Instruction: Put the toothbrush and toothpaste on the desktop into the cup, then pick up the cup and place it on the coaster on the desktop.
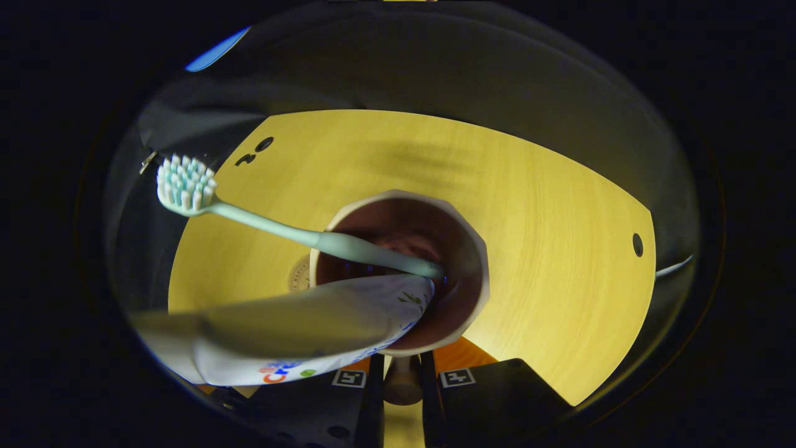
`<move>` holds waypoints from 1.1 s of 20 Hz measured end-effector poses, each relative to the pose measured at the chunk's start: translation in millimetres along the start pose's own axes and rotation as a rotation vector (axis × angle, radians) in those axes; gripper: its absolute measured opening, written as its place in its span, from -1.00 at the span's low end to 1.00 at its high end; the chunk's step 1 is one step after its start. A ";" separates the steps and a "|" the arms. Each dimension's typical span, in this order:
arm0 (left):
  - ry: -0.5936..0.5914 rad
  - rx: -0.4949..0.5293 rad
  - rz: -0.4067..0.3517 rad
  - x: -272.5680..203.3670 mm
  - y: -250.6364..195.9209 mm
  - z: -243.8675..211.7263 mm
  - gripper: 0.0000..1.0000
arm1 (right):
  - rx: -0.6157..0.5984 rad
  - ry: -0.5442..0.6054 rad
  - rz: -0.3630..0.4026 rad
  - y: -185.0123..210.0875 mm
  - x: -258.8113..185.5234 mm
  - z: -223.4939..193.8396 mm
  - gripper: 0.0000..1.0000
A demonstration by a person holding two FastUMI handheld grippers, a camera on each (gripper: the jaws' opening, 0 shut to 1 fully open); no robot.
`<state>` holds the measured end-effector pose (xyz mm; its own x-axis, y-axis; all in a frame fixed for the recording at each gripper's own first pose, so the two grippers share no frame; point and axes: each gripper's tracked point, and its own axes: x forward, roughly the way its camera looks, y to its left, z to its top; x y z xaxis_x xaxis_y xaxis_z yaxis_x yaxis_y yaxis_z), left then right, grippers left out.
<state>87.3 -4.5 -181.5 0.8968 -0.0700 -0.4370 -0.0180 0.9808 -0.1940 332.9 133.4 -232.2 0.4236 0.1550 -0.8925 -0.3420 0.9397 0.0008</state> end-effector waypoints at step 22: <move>0.005 -0.114 0.147 -33.7 58.7 -19.3 0.92 | -0.159 0.116 0.013 86.6 47.2 -31.9 -0.45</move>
<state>47.5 51.9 -195.2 0.8783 0.0716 -0.4727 -0.1993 0.9536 -0.2258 296.6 212.4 -288.6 0.3220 0.1220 -0.9388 -0.4785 0.8766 -0.0502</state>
